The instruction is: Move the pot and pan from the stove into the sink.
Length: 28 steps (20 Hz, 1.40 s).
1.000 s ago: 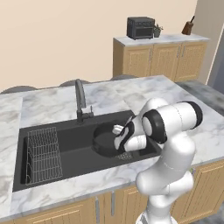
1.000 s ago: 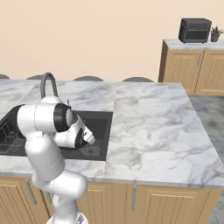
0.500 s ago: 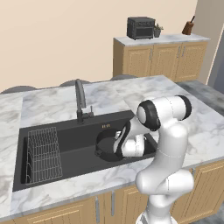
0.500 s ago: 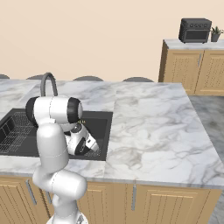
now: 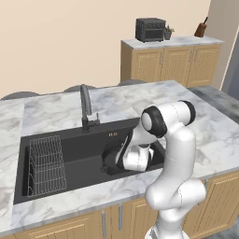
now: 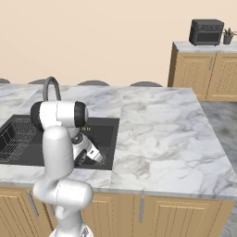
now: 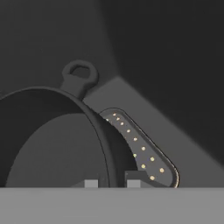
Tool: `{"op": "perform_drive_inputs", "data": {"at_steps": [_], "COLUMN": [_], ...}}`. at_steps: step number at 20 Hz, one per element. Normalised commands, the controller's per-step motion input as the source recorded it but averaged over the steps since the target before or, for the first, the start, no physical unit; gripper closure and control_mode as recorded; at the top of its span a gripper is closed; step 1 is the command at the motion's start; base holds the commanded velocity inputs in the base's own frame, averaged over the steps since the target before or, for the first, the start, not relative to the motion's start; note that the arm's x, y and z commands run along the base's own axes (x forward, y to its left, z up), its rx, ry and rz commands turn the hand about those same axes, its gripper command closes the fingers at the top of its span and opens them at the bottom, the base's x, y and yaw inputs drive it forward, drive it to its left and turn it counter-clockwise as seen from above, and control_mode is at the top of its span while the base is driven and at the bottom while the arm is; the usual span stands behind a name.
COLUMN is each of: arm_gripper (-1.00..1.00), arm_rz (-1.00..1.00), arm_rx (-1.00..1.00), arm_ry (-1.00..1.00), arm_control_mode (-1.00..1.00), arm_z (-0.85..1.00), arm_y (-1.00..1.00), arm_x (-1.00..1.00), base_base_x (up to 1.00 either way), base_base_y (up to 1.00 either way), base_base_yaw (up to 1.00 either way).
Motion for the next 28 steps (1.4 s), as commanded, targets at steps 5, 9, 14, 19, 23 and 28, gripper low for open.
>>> {"op": "perform_drive_inputs", "data": {"at_steps": [5,9,14,19,23,28], "arm_gripper": [-1.00,-1.00,-1.00,-1.00,-1.00,-1.00], "arm_rz": [-0.02,-0.01,0.00,0.00,0.00,0.00], "arm_rx": [0.02,0.04,0.03,0.01,0.00,0.00], "arm_ry": [0.00,0.00,0.00,0.03,0.05,0.07], "arm_control_mode": [-1.00,-1.00,-1.00,-1.00,-1.00,-1.00], "arm_z": [0.27,0.71,0.98,1.00,1.00,1.00], "arm_y": [0.00,0.00,-0.02,0.00,0.00,0.01], "arm_x": [0.05,0.08,0.02,0.00,0.00,-0.10], "base_base_x": [0.00,0.00,0.00,0.00,0.00,0.00], "base_base_y": [0.00,0.00,0.00,0.00,0.00,0.00], "base_base_yaw": [0.00,0.00,0.00,0.00,0.00,0.00]}}
